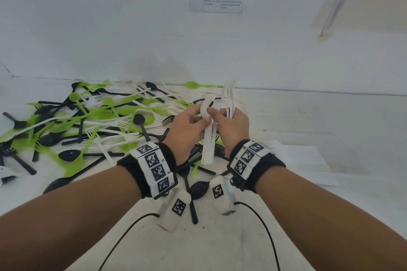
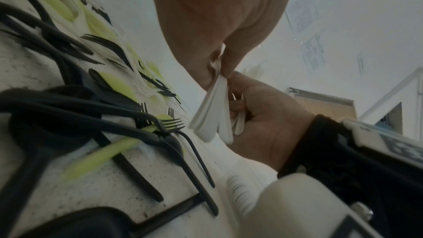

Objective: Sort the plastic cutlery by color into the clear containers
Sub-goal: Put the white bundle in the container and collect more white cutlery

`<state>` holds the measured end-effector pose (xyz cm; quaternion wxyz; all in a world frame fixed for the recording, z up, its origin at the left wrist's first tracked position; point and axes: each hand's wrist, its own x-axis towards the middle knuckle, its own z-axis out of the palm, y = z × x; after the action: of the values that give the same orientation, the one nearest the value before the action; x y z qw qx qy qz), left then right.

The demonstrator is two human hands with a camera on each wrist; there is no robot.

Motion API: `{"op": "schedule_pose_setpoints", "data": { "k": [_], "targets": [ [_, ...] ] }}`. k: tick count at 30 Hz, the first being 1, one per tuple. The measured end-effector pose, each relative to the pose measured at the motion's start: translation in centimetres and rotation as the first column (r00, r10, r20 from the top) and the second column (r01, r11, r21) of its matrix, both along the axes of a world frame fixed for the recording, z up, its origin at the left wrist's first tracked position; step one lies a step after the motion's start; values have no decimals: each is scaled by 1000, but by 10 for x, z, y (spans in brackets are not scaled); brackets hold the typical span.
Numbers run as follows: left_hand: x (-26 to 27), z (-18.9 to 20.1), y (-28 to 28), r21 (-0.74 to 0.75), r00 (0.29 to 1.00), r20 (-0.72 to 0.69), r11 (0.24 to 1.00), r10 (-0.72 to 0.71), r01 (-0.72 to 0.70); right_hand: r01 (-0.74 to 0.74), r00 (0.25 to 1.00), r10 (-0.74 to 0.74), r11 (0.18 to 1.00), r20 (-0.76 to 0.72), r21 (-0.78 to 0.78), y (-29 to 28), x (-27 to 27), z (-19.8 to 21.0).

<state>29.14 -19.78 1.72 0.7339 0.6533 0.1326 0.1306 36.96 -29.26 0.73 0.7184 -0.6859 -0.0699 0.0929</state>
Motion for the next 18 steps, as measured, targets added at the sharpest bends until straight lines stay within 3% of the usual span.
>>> {"op": "schedule_pose_setpoints", "data": {
  "k": [7,13,18],
  "targets": [
    [0,2,-3,82,1000,3,997,7,-7,-41,999,41,999,-1,5,2,-4,-1],
    [-1,-1,0,88,998,2,995,56,-56,-109,989,122,983,87,-147,5,-6,-1],
    [-4,-3,0,168,998,-25,984,63,-58,-224,973,229,962,13,-159,3,-1,-6]
  ]
}}
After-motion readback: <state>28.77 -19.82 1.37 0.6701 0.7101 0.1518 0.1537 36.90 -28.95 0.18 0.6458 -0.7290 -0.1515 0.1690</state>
